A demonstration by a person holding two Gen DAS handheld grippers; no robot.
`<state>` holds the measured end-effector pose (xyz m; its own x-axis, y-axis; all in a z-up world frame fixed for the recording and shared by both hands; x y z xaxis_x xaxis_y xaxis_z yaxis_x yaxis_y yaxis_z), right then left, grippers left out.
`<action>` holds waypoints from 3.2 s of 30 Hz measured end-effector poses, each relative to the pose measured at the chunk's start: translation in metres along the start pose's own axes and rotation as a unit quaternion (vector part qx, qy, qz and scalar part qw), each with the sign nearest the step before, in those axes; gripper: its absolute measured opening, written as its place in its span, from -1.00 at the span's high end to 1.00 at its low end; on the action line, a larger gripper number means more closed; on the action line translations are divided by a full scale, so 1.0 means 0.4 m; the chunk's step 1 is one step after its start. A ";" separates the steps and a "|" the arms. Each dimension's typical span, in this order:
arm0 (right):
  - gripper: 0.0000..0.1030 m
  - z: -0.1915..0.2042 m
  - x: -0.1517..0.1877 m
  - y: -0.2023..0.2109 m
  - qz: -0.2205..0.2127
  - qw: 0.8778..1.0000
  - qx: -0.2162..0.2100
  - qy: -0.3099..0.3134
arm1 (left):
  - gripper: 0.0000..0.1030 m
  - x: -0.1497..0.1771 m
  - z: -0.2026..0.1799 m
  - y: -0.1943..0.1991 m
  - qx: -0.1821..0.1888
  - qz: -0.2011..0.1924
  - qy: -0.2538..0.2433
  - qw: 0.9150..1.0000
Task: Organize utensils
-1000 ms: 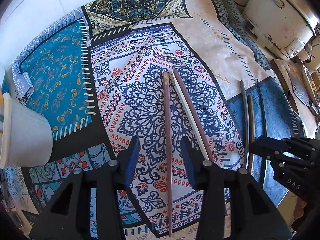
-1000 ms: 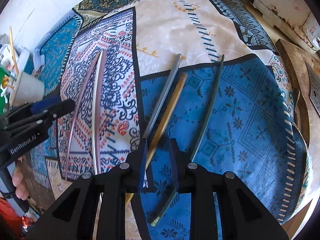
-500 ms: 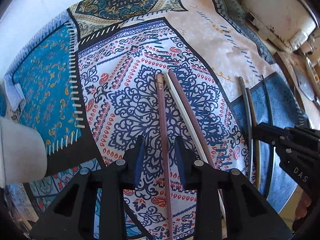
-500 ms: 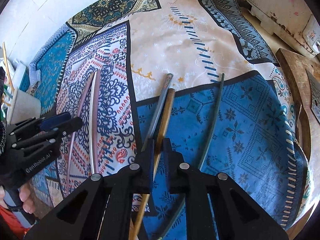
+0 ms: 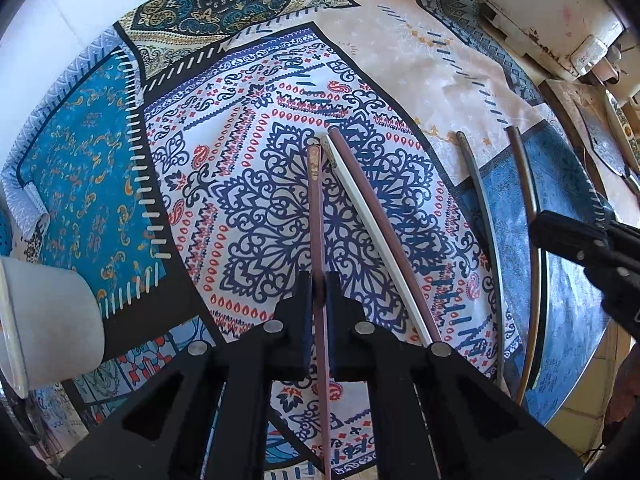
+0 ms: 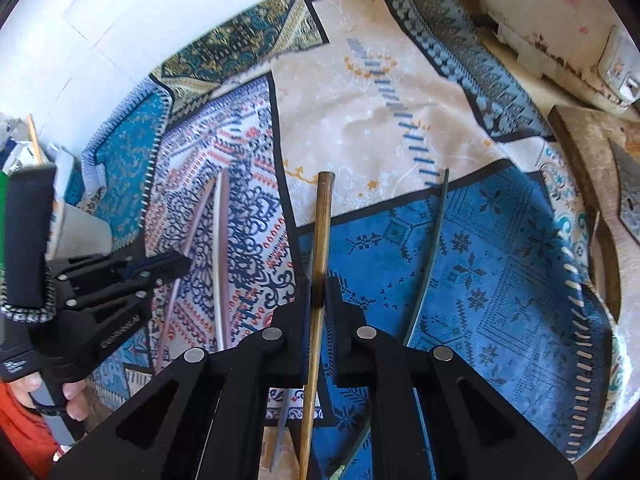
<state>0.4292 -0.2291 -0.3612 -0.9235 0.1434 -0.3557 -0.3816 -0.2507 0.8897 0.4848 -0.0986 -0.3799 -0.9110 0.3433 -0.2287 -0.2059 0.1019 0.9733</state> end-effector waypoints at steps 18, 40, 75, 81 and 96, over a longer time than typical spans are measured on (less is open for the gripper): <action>0.88 0.109 -0.022 0.201 -0.102 0.993 -0.012 0.066 | 0.92 0.087 0.072 0.310 0.006 -0.150 0.078 0.986; 0.99 0.326 -0.108 0.265 -0.139 0.975 -0.050 0.163 | 0.92 0.145 0.304 0.632 -0.042 -0.312 0.185 0.931; 0.88 0.151 -0.053 -0.169 0.137 0.938 0.076 0.310 | 0.92 0.267 0.390 0.620 -0.088 -0.313 0.293 0.899; 0.89 0.135 -0.074 -0.104 0.102 0.953 0.054 0.281 | 0.92 0.263 0.387 0.655 -0.094 -0.328 0.288 0.895; 0.89 0.342 -0.140 0.178 -0.083 0.964 -0.039 0.249 | 0.92 0.219 0.424 0.755 -0.115 -0.385 0.275 0.874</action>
<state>0.4588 -0.1240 -0.2387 -0.7460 -0.2841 -0.6022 -0.5101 -0.3375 0.7911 0.4036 0.1206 -0.1099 -0.4923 -0.2512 -0.8334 -0.8416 -0.1068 0.5294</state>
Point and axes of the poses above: each gripper's, at about its wrist camera, not at the fingertips, and y roughly against the way its jaws point, z to its left, x to its underside, the point moved 5 cm from there along -y, roughly the way its jaws point, and after that the axes turned 1 degree about z, right-handed, at the moved point
